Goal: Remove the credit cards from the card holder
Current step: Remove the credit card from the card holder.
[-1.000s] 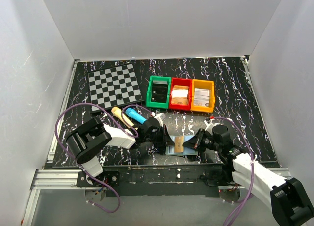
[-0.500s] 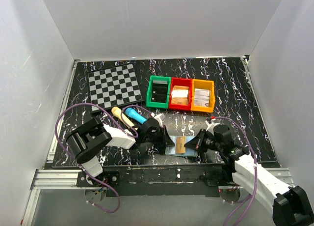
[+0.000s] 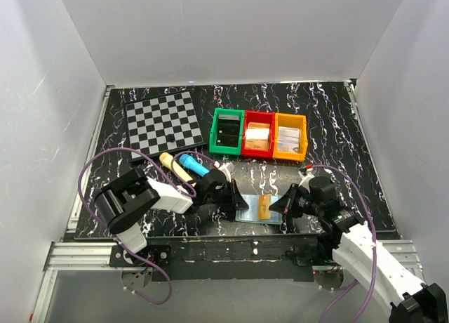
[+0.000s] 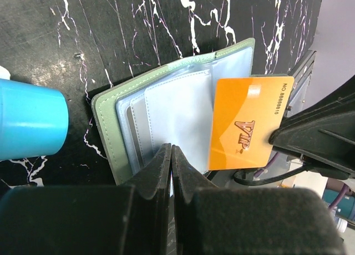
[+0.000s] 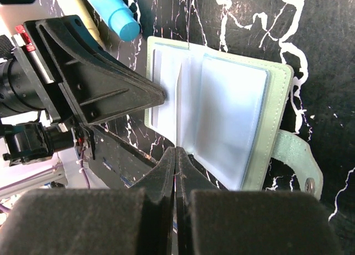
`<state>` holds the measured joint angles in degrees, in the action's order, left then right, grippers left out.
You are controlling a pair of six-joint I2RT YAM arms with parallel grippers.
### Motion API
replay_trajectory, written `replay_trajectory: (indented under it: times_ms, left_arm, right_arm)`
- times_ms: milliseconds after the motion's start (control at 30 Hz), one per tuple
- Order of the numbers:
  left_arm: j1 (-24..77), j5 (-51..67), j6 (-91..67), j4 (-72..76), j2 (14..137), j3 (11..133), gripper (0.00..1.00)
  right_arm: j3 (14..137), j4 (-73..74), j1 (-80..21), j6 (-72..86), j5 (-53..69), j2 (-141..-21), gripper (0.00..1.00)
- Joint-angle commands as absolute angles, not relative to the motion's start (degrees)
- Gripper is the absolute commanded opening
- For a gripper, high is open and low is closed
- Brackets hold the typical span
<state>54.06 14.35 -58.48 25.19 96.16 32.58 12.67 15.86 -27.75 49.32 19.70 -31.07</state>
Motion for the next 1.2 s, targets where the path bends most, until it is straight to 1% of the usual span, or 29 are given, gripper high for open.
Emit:
replay_trajectory:
  times_ms: [0,333,367,400,433,467,533,600,733,867,933,1000,1067,1100,1167]
  left_arm:
    - [53.7,13.27,-56.6,21.45,94.05,32.43,0.0]
    - [53.79,13.36,-55.37,18.2,89.39,35.15,0.0]
    - [53.7,13.19,-55.11,17.67,88.78,35.42,0.02]
    - [53.7,12.84,-54.85,17.23,87.99,35.85,0.05]
    - [53.7,12.4,-54.5,16.44,86.93,36.03,0.11]
    - [53.7,11.7,-54.32,15.65,85.97,36.3,0.19]
    - [53.61,10.55,-54.05,14.86,83.86,36.39,0.31]
    - [53.26,9.93,-53.97,14.15,82.01,36.47,0.38]
    - [51.86,9.75,-53.79,12.75,77.88,36.39,0.45]
    - [49.93,8.71,-52.91,12.66,71.21,34.29,0.48]
    - [49.4,5.38,-52.39,15.62,65.16,30.7,0.54]
    - [48.87,3.61,-51.34,21.59,58.83,25.69,0.68]
    - [47.82,6.66,-48.97,26.96,53.55,21.37,0.79]
    - [47.12,10.16,-46.95,28.37,51.26,20.57,0.82]
    - [45.71,20.96,-43.34,30.05,48.79,20.65,0.85]
  right_arm:
    - [16.7,20.3,-27.6,47.37,18.46,-29.45,0.01]
    - [19.07,24.34,-27.6,46.49,17.58,-28.74,0.01]
    - [19.33,24.78,-27.6,46.49,17.49,-28.22,0.01]
    - [19.6,24.96,-27.6,46.41,17.4,-27.95,0.01]
    - [19.95,25.4,-27.6,46.49,17.4,-27.6,0.01]
    - [20.3,25.57,-27.6,46.49,17.49,-27.51,0.01]
    - [21.18,26.1,-27.6,46.32,17.93,-27.25,0.01]
    - [22.06,26.1,-27.6,45.88,18.98,-27.25,0.01]
    - [25.13,26.1,-27.6,43.69,22.66,-28.73,0.01]
    - [28.56,24.53,-27.6,41.57,30.21,-31.81,0.01]
    - [30.05,22.86,-27.6,41.4,35.57,-33.83,0.01]
    - [31.9,22.15,-27.77,40.52,39.88,-35.15,0.01]
    - [33.57,21.62,-27.77,38.95,44.01,-35.77,0.01]
    - [34.27,21.45,-27.86,38.24,46.38,-36.03,0.01]
    - [35.5,21.18,-28.12,36.92,51.13,-36.91,0.01]
